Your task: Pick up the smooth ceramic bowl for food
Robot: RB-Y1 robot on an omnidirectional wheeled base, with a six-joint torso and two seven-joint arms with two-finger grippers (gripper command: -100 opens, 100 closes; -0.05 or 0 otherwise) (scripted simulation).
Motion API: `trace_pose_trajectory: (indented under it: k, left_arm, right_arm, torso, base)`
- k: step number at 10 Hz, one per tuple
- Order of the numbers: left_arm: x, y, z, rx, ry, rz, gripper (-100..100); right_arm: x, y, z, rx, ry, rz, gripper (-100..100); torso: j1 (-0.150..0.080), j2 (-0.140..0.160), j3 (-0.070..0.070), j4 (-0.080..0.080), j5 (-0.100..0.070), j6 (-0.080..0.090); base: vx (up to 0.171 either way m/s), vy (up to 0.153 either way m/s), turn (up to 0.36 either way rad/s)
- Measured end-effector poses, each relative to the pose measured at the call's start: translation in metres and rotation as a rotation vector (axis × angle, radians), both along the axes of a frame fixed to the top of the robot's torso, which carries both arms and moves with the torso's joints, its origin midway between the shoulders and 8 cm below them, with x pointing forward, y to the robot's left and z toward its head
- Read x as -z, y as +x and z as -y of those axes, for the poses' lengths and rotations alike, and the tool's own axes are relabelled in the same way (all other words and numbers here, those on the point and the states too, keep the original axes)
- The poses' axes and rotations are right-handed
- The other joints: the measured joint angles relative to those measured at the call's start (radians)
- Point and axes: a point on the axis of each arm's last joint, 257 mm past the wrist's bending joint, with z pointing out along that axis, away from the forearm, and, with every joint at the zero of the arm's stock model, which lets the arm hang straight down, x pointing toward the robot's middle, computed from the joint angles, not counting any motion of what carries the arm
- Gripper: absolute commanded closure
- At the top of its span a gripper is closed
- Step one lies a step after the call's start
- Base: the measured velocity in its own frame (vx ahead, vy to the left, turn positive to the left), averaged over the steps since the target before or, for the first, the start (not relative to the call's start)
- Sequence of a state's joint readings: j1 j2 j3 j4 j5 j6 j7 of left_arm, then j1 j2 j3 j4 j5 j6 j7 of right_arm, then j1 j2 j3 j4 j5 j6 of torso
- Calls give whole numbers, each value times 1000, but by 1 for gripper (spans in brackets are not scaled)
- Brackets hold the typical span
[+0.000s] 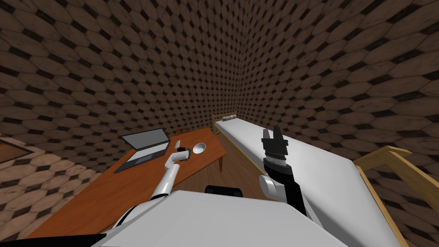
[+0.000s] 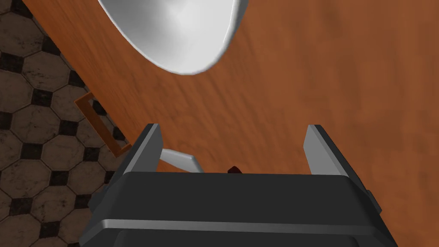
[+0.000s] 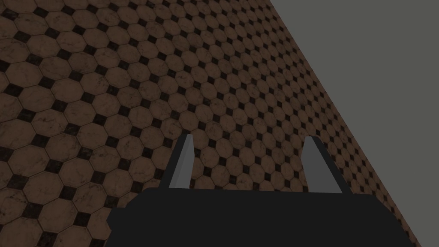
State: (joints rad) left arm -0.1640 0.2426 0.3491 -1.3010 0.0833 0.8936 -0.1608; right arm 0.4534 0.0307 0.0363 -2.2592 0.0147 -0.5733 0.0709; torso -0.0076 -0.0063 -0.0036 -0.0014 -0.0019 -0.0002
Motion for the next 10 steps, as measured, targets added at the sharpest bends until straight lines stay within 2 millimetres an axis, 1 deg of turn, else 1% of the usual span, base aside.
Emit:
trace_pose_trajectory:
  k: [2, 4, 5, 6, 7, 10]
  left_arm:
    - [13, -8, 5, 4, -13, -64, -100]
    - [29, -22, 9, 6, -25, -130, -100]
    - [34, -26, 11, 8, -30, -158, -100]
    - [35, -27, 11, 8, -32, -163, 0]
    - [35, -27, 11, 8, -31, -162, -100]
    - [44, -26, 10, -5, -34, -163, -100]
  right_arm:
    - [0, 0, 0, 0, 0, 0, 0]
    - [0, 0, 0, 0, 0, 0, 0]
    - [0, 0, 0, 0, 0, 0, 0]
    - [0, 0, 0, 0, 0, 0, 0]
    - [0, 0, 0, 0, 0, 0, 0]
    - [0, 0, 0, 0, 0, 0, 0]
  torso:
    - [1, 0, 0, 0, 0, 0]
    - [3, 0, 0, 0, 1, 0]
    - [3, 0, 0, 0, 1, 0]
    - [5, 3, 2, 0, 1, -1]
    - [7, 6, 3, 1, 1, -1]
    - [10, 8, 4, 2, 2, -1]
  base:
    - [95, -79, -67]
    - [112, -61, -78]
    - [43, -23, -2]
    - [9, -5, 1]
    - [1, 11, -57]
    - [-8, 29, -45]
